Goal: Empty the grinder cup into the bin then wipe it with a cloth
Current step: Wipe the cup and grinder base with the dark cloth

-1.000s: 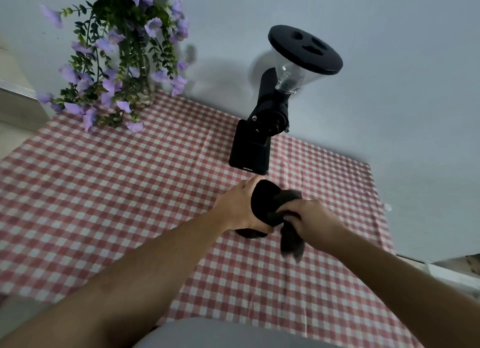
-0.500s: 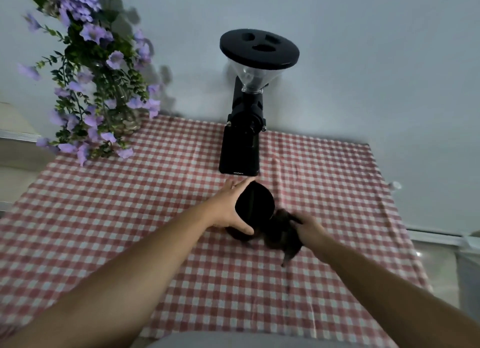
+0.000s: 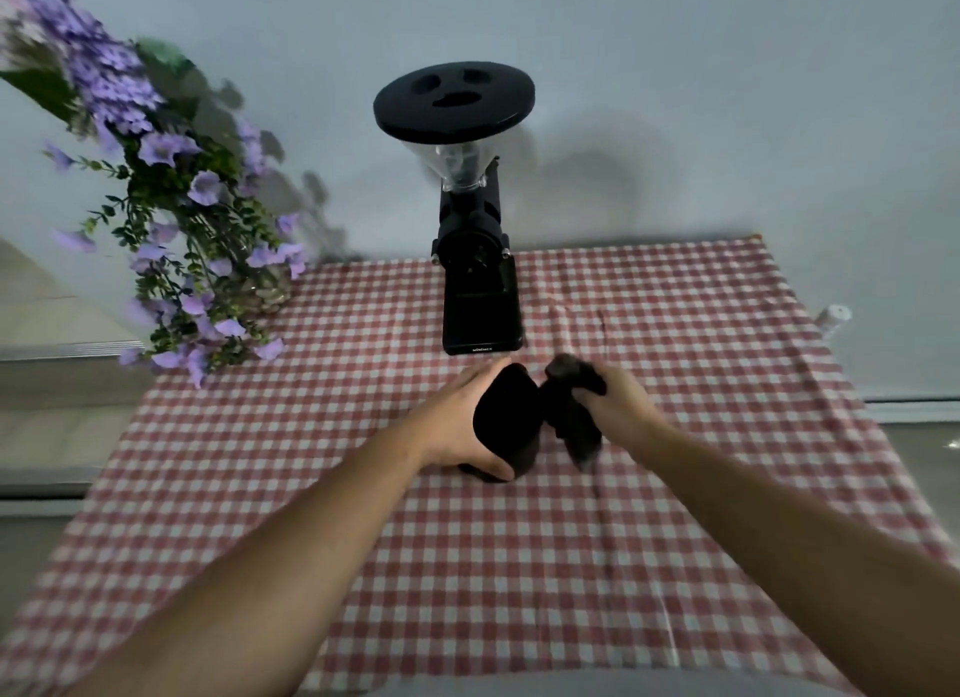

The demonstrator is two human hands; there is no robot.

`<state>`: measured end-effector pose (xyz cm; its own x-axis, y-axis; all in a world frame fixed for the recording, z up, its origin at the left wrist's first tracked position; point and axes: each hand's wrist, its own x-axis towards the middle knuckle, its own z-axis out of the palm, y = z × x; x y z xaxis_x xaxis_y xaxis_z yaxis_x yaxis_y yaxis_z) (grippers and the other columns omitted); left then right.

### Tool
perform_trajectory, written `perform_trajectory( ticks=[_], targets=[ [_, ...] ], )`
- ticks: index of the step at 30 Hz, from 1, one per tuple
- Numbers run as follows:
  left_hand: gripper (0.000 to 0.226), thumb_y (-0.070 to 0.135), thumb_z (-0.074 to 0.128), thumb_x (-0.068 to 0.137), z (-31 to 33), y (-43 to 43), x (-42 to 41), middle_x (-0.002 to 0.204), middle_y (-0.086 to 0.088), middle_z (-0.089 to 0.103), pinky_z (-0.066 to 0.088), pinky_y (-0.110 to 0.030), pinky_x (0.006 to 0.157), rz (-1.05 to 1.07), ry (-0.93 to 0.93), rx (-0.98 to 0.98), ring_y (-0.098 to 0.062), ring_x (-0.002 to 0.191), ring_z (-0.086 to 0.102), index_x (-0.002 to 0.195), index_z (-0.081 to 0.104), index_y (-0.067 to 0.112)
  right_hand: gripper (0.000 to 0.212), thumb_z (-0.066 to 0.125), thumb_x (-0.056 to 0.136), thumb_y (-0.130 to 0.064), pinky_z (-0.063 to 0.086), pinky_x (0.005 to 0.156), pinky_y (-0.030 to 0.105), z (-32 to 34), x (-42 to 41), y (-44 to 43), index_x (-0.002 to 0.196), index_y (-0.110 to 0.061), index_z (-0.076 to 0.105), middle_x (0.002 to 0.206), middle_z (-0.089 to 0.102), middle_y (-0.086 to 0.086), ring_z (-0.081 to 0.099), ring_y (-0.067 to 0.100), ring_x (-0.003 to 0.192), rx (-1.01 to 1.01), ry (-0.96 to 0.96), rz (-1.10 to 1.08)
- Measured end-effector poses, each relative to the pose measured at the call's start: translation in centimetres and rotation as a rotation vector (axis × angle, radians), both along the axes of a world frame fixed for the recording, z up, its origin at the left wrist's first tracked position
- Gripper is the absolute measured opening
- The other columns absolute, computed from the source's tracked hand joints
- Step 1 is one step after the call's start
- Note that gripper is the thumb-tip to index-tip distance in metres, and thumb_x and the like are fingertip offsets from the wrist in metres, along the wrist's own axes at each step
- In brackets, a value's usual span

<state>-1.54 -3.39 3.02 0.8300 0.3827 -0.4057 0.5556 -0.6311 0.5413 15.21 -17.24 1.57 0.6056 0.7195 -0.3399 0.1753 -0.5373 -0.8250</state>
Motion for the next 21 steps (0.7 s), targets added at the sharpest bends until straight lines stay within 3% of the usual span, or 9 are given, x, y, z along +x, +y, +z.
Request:
perform_trajectory(
  ticks=[2,4,7,11,15,17,19,21],
  targets=[
    [0.128,0.058,0.086,0.06,-0.2,-1.0,0.2,0.164,0.008,0.004,0.033,-0.052,0.114,0.131,-0.021,0.009,-0.026,0.148,0.02,0.153,-0.001,0.045,0.015,0.047,0.095,-0.011,0.049,0.076,0.027,1.9,0.2,0.9,0.107,-0.017,0.054,0.093,0.062,-0.005,0.06,0.009,0.087,0.197,0.05,-0.104],
    [0.12,0.061,0.082,0.063,-0.7,-1.8,0.5,0.161,-0.002,0.017,0.037,-0.052,0.111,0.228,-0.061,0.008,-0.032,0.144,0.029,0.152,0.003,0.047,0.017,0.047,0.096,-0.013,0.05,0.082,0.029,1.3,-1.4,1.0,0.111,-0.017,0.053,0.102,0.062,-0.004,0.059,0.009,0.093,0.265,0.091,-0.121],
    [0.112,0.053,0.086,0.062,-1.0,-1.8,0.8,0.152,0.001,0.034,0.044,-0.047,0.106,0.204,-0.076,-0.005,-0.027,0.137,0.039,0.148,0.015,0.049,0.028,0.045,0.095,-0.011,0.053,0.092,0.038,-2.4,-3.7,-0.8,0.121,-0.016,0.054,0.114,0.063,0.002,0.06,0.017,0.105,0.127,0.095,-0.055],
    [0.119,0.033,0.09,0.066,0.0,-0.1,0.5,0.159,0.011,0.024,0.037,-0.032,0.108,0.079,0.043,-0.146,-0.015,0.143,0.028,0.154,0.011,0.044,0.023,0.052,0.091,-0.008,0.053,0.071,0.025,-2.6,-0.1,-1.1,0.108,-0.017,0.065,0.098,0.068,0.004,0.064,0.017,0.087,-0.187,-0.003,0.208],
    [0.127,0.041,0.091,0.062,0.4,-0.3,1.0,0.165,0.009,0.005,0.031,-0.045,0.116,0.088,0.101,-0.104,-0.022,0.15,0.015,0.154,0.004,0.046,0.023,0.05,0.093,-0.008,0.053,0.084,0.034,1.3,2.7,1.7,0.112,-0.014,0.062,0.098,0.069,0.004,0.066,0.018,0.091,0.124,0.043,-0.029],
    [0.128,0.046,0.09,0.061,0.3,-1.0,1.4,0.165,0.005,0.008,0.036,-0.048,0.113,0.105,0.114,-0.03,-0.027,0.147,0.023,0.154,0.001,0.045,0.027,0.049,0.094,-0.007,0.053,0.084,0.032,1.5,1.3,1.8,0.117,-0.015,0.06,0.104,0.068,0.002,0.065,0.017,0.095,0.213,0.114,-0.069],
    [0.128,0.041,0.089,0.064,0.1,-1.2,1.4,0.163,0.001,0.018,0.044,-0.044,0.107,0.081,0.13,0.019,-0.028,0.14,0.036,0.154,-0.002,0.043,0.031,0.048,0.094,-0.007,0.054,0.084,0.031,-0.4,-1.4,0.5,0.122,-0.015,0.056,0.111,0.065,0.005,0.063,0.02,0.101,0.139,0.102,-0.02],
    [0.128,0.037,0.086,0.066,0.1,-0.9,1.2,0.164,0.002,0.016,0.043,-0.039,0.106,0.074,0.168,0.028,-0.025,0.14,0.036,0.155,-0.006,0.037,0.033,0.048,0.093,-0.008,0.051,0.086,0.03,-2.6,-3.7,-1.5,0.125,-0.011,0.053,0.115,0.063,0.009,0.061,0.024,0.105,-0.03,-0.009,0.107]
  ],
)
